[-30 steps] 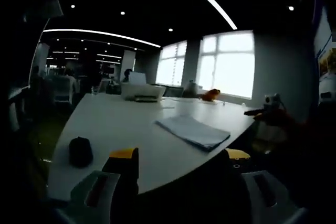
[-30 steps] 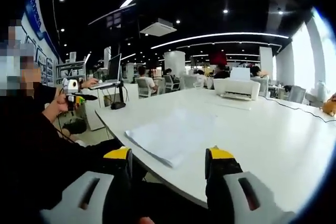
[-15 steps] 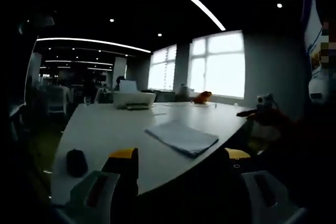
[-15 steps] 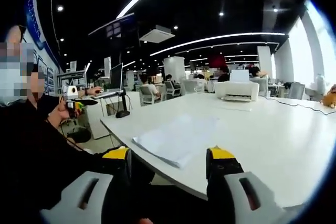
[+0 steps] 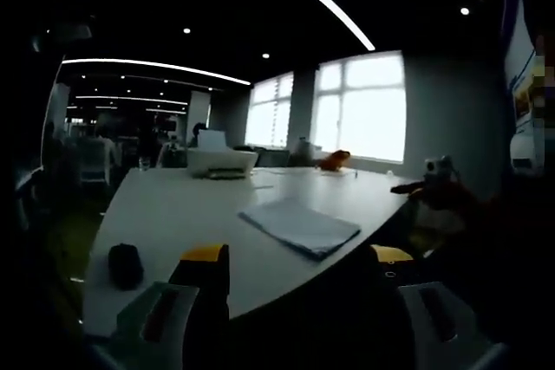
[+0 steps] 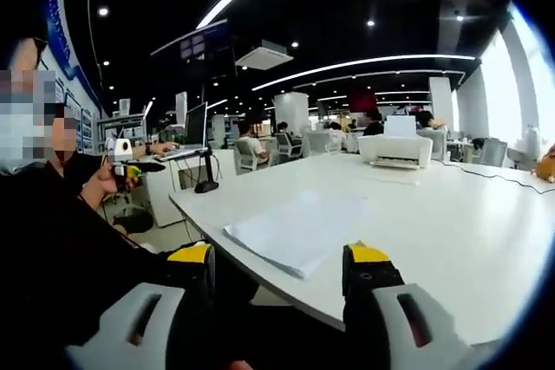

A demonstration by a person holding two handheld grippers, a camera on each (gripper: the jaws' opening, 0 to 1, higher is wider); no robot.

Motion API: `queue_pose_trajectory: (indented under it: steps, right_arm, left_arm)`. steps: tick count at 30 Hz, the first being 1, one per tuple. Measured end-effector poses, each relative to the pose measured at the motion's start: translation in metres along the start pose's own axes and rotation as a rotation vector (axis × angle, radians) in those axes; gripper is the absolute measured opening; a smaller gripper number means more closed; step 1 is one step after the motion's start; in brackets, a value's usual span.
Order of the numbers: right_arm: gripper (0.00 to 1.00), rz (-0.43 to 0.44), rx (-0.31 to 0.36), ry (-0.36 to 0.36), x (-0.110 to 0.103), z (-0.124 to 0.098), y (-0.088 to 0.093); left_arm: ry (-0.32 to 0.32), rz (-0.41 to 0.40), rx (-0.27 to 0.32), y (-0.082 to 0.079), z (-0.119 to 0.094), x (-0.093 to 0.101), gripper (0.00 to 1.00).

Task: Organize the stack of printing papers by aligning and flattening the scattered papers on the table

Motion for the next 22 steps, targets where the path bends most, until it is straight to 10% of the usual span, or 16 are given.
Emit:
queue_pose_trajectory:
  steps: [22]
  right_arm:
    - [0.55,-0.003,-0.006,-0.008,-0.0045,0.0022,-0.0009]
  left_arm:
    - [-0.005,-0.016,-0.009,0.0021,-0.0006,-0.0016,0.65]
Point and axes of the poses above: the point that each gripper's makers call its tool centre point, and the gripper's own axes: z roughly forward along the fingers, x roughly to its right, y roughly out of its underside, the point moved 6 cm from there along -z, roughly backward along the fingers, and after that the axes turned 14 degrees about z, right-handed, at the moved point
